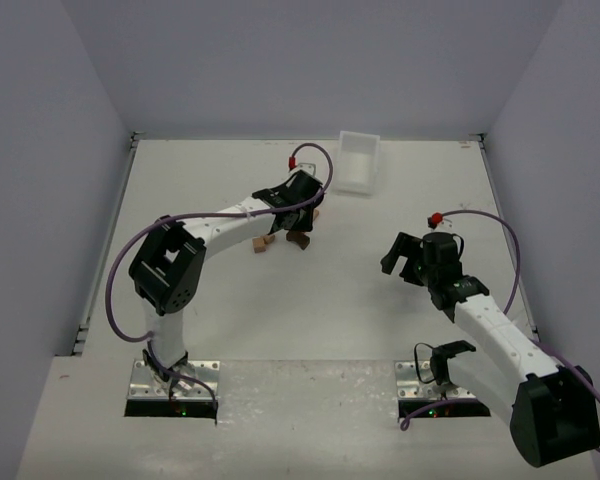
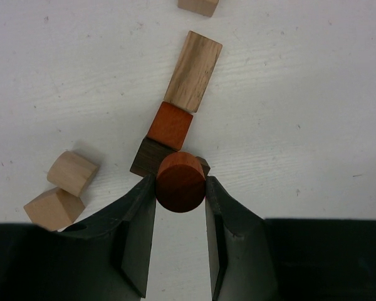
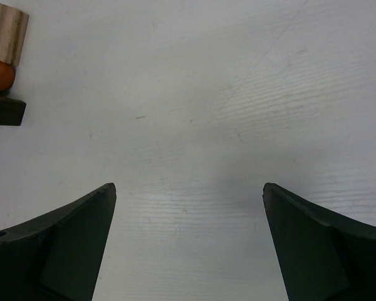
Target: Build the wood block tower
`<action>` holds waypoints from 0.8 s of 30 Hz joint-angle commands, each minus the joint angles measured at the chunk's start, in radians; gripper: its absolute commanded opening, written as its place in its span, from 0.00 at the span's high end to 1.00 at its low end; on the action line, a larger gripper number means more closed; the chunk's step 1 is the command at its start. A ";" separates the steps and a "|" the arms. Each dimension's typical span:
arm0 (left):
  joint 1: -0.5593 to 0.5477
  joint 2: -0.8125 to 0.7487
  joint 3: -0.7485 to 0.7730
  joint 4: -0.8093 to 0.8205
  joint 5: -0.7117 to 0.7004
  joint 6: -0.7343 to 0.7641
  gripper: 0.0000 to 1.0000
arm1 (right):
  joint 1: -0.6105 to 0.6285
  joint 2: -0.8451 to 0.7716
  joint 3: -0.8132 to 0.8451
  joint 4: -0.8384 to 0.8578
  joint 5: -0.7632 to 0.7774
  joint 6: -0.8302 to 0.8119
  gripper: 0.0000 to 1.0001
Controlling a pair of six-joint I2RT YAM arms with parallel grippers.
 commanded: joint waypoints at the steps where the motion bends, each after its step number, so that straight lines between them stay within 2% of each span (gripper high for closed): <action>1: 0.017 0.015 0.040 -0.001 0.000 -0.004 1.00 | 0.003 -0.011 -0.002 0.024 0.043 -0.012 0.01; 17: 0.046 0.072 0.067 -0.021 0.005 -0.008 1.00 | 0.003 0.009 0.019 -0.018 0.098 -0.003 0.01; 24: 0.054 0.082 0.066 -0.022 0.023 -0.009 0.96 | 0.002 0.005 0.019 -0.020 0.103 -0.002 0.01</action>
